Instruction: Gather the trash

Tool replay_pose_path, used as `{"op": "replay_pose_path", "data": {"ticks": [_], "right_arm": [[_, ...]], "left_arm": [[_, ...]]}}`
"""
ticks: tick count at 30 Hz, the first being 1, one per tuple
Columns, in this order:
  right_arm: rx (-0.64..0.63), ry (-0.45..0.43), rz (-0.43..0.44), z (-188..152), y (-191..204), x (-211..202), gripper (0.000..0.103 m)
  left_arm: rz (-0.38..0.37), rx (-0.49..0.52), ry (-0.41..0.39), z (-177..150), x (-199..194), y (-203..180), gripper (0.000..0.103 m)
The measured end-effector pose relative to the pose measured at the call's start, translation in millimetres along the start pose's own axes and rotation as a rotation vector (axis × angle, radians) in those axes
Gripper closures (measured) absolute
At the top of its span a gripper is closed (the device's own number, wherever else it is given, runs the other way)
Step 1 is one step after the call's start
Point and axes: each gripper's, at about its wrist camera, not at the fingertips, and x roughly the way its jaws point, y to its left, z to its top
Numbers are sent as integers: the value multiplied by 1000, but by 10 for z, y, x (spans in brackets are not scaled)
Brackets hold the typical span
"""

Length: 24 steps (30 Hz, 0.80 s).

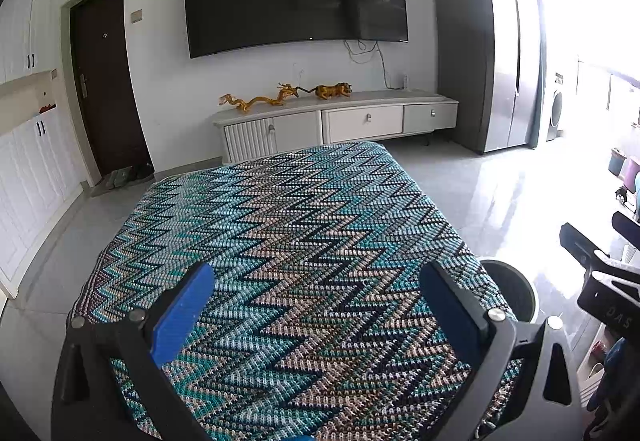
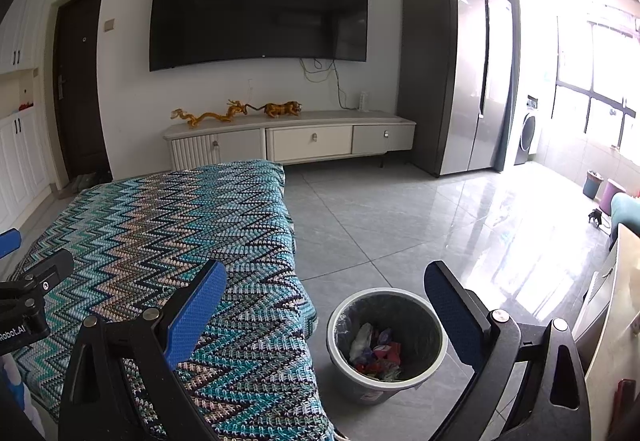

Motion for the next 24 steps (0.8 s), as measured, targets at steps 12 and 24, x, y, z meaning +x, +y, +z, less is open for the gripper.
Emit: {"op": "replay_pose_path", "data": {"ticks": [12,24], "right_arm": [[13,1,-8,-7,-22,4,5],[17,2,-9,-14,-11,-4,3]], "left_arm": [[-17,-4,14,0,37,1,0],[-23,1,14,-12,44,-17,0]]}}
